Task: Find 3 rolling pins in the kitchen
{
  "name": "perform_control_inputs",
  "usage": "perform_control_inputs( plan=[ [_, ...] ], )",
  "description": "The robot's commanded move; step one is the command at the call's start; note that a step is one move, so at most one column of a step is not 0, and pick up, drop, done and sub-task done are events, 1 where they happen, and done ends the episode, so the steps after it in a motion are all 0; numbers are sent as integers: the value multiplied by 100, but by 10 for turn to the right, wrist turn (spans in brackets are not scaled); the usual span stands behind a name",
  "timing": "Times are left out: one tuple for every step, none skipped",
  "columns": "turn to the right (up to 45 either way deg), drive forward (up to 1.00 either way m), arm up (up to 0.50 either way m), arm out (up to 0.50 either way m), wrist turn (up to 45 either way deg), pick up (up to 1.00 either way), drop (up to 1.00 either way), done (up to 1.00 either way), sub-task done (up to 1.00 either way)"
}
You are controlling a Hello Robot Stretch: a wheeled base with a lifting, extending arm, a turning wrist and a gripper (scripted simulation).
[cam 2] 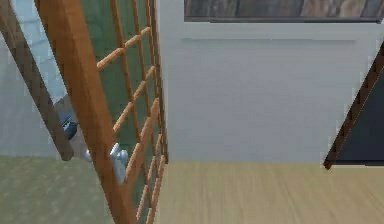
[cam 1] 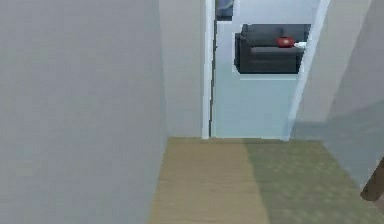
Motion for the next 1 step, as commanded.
perform_control_inputs(
  plan=[
    [0,45,0,0,0,0,0,0,0]
  ],
)
